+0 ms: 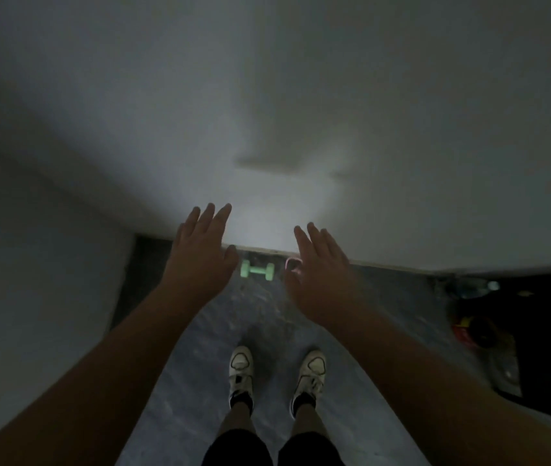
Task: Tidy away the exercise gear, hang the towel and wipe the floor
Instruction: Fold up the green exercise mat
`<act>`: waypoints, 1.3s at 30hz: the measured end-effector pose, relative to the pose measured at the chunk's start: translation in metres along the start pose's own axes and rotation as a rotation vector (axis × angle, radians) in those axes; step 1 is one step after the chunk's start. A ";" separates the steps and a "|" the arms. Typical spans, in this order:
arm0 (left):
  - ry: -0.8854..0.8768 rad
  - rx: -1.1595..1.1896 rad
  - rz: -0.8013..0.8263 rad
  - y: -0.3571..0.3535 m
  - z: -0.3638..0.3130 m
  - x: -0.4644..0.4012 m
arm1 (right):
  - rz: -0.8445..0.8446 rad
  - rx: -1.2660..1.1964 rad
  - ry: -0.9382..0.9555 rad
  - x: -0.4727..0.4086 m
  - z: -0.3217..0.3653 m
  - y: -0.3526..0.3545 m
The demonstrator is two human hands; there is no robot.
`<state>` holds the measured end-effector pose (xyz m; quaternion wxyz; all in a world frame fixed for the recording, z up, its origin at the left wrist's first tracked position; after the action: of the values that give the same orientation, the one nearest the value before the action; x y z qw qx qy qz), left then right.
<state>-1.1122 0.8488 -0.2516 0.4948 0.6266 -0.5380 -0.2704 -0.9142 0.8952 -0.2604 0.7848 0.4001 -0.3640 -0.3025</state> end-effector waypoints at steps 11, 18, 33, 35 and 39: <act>0.028 -0.074 -0.149 0.117 -0.017 0.079 | -0.124 0.045 0.044 0.091 0.068 0.090; 0.338 -0.065 -0.256 0.136 0.009 0.148 | -0.109 0.100 0.290 0.091 0.091 0.111; 1.120 -0.012 -0.495 0.059 -0.113 0.510 | 0.219 0.329 1.148 0.275 0.182 0.039; 1.236 -0.004 -0.527 0.033 -0.141 0.571 | 0.234 0.389 1.301 0.331 0.190 0.016; 1.501 0.075 -0.558 -0.029 -0.208 0.686 | 0.329 0.505 1.547 0.446 0.186 -0.029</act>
<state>-0.7310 0.2688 -0.0694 0.6173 0.7690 0.1060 0.1277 -0.8244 0.4634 -0.0613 0.7344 0.6009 0.1675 0.2674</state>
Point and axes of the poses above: each hand's wrist, its own x-axis away from the middle knuckle, its own y-axis out of the back of the hand, z = x × y, the point moved 9 cm from there along -x, towards the middle knuckle, and after that the axes turned 2 degrees about z, right-handed, at the moved point
